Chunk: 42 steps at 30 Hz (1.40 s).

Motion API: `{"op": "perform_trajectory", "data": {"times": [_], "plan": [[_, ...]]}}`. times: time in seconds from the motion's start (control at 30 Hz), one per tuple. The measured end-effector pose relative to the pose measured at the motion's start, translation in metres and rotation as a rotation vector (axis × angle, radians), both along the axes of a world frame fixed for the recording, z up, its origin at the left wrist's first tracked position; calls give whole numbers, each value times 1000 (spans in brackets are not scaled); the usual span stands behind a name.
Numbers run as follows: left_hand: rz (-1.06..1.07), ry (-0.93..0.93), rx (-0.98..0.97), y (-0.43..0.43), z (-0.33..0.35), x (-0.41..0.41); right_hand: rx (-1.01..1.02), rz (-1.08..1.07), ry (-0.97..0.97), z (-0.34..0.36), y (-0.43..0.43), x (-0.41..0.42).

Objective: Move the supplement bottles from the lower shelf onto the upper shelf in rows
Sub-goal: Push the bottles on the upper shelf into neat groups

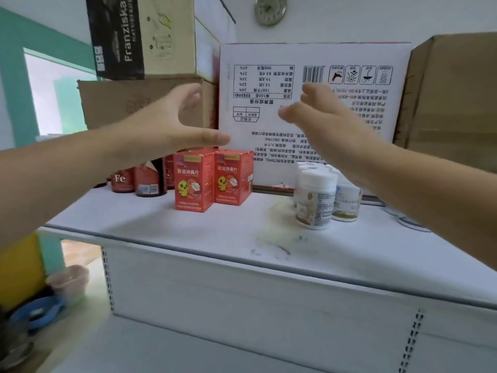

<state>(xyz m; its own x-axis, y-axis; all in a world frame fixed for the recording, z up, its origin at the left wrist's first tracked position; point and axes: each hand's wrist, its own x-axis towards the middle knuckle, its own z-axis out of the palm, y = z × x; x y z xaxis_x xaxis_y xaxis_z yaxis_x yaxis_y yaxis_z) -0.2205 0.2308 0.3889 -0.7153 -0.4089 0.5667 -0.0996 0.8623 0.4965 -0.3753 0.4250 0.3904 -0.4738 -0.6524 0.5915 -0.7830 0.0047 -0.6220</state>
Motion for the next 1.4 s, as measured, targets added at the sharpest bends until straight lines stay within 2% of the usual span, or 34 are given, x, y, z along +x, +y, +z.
{"op": "perform_trajectory", "data": {"times": [0.1, 0.2, 0.27, 0.37, 0.53, 0.7, 0.87, 1.23, 1.33, 1.4], "plan": [[-27, 10, 8, -23, -9, 1, 28, -49, 4, -10, -23, 13], [-72, -30, 77, -45, -24, -4, 49, -60, -128, -20, -52, 23], [-129, -50, 185, -58, -34, -10, 76, -62, -280, -27, -75, 24], [-222, -38, 377, -74, -46, -21, 6, -103, -501, -36, -109, 16], [-391, -31, 588, -98, -66, -35, -80, -176, -641, -48, -145, -1], [-603, -189, 563, -114, -82, -44, -86, -77, -694, -72, -160, -15], [-668, -213, 555, -115, -85, -46, -84, 44, -704, -80, -169, -17], [-534, -240, 414, -111, -86, -42, -77, 123, -708, -78, -165, -16], [-470, -226, 360, -108, -79, -36, -35, 48, -671, -67, -161, -7], [-330, -123, 354, -103, -67, -29, -25, -32, -584, -53, -153, 1]]}}
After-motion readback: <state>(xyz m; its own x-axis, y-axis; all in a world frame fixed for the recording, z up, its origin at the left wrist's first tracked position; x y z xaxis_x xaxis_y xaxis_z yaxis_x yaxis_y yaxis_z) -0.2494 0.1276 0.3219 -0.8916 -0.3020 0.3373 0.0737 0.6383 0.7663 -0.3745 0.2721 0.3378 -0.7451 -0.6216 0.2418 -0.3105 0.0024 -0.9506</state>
